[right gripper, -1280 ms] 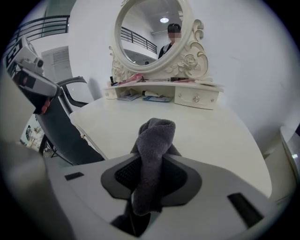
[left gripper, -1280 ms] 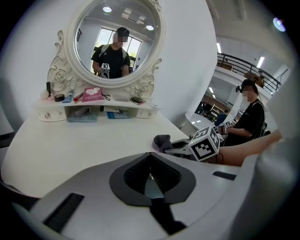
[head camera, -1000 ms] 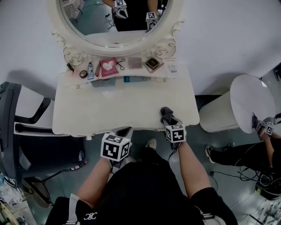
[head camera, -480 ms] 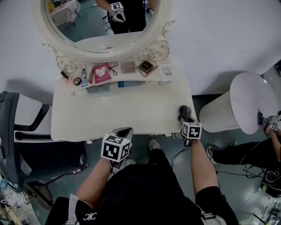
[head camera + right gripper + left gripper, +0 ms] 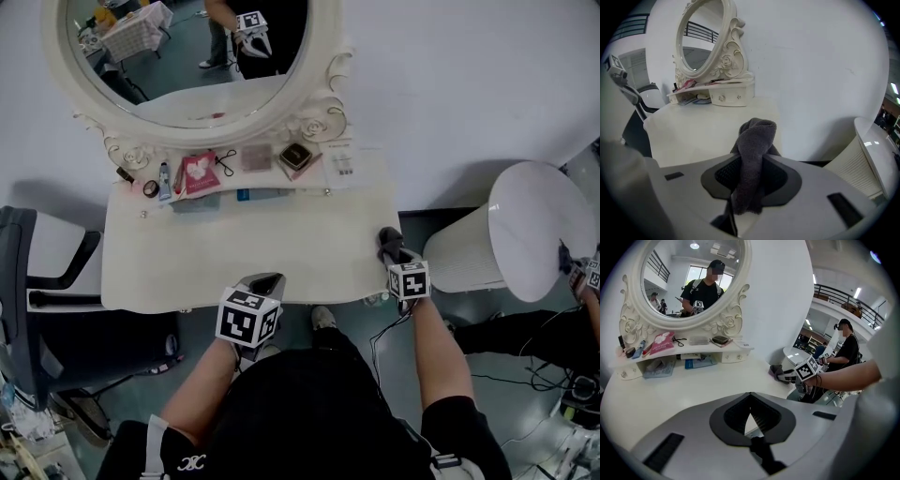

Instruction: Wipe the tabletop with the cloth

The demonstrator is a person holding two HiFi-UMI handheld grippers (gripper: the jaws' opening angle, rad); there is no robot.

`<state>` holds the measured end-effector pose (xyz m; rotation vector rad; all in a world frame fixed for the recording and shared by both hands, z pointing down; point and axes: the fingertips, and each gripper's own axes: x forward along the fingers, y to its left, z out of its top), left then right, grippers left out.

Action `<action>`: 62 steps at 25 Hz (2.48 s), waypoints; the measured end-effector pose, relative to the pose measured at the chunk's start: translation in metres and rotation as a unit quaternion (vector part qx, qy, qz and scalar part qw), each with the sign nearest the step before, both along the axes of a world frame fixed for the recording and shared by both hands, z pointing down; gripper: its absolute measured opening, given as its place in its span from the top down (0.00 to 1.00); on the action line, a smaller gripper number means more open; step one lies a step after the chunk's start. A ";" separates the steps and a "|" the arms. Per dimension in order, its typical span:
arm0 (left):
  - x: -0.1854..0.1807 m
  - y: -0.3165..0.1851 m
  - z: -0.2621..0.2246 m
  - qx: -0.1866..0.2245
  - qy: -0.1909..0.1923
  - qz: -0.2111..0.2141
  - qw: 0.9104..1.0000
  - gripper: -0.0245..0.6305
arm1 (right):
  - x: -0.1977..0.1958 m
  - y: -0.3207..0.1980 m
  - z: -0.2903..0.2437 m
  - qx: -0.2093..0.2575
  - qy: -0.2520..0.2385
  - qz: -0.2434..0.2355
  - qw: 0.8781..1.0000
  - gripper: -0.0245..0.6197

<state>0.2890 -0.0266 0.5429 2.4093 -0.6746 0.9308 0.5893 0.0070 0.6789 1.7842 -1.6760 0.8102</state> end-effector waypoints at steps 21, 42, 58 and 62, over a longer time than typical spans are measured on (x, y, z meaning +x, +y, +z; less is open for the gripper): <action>0.025 -0.036 0.017 -0.010 -0.044 -0.098 0.994 0.95 | 0.046 -0.151 -0.002 0.021 -0.015 -0.135 0.990 0.79; 0.008 -0.036 0.036 -0.046 -0.079 -0.209 0.974 0.95 | 0.076 -0.300 -0.008 0.004 0.005 -0.227 0.974 0.79; 0.024 -0.018 0.034 -0.044 -0.064 -0.171 0.982 0.95 | 0.034 -0.244 -0.010 -0.016 -0.032 -0.236 0.971 0.79; 0.021 -0.013 0.035 -0.043 -0.062 -0.158 0.985 0.95 | 0.020 -0.223 -0.010 -0.022 -0.047 -0.242 0.969 0.79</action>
